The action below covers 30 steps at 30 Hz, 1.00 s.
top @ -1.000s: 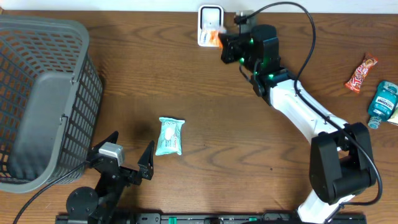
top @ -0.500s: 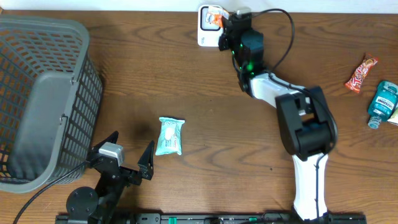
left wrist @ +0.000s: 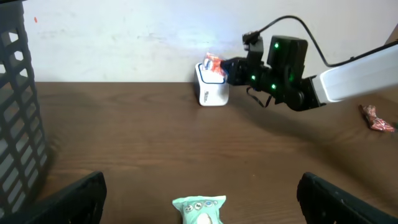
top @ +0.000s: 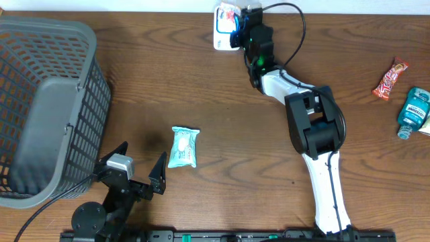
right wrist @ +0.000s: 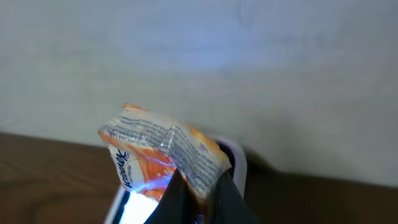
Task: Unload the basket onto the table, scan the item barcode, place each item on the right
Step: 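Hold the orange tissue pack against the scanner face, then carry the orange pack to the far right and release it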
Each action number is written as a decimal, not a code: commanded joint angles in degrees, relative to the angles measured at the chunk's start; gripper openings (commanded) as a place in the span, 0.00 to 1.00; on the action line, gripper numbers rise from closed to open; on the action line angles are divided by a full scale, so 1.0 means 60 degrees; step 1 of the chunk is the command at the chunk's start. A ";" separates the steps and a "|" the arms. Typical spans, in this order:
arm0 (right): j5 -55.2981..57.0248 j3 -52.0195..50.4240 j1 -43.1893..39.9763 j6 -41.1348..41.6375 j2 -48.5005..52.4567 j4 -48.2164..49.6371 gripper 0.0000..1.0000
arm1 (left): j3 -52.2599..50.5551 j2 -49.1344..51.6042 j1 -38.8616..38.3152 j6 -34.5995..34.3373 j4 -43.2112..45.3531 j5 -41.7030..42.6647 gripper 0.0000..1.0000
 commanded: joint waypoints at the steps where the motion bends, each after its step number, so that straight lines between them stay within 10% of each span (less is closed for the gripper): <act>1: 0.0091 0.0219 0.0018 -0.0131 -0.0015 0.0106 0.01 | -0.0007 -0.0022 -0.0036 -0.0120 0.0015 0.0120 0.98; 6: 0.0160 0.0215 -0.0069 -0.0138 -0.1056 -0.1322 0.01 | -0.0007 -0.0022 -0.0036 -0.0120 0.0015 0.0120 0.98; 22: 0.5923 0.0011 -0.3920 0.1432 -0.4284 -1.4233 0.01 | -0.0007 -0.0022 -0.0036 -0.0120 0.0015 0.0120 0.98; 30: 0.5300 -0.1617 -0.7176 0.2379 -0.4284 -1.4134 0.04 | -0.0007 -0.0022 -0.0036 -0.0120 0.0015 0.0120 0.98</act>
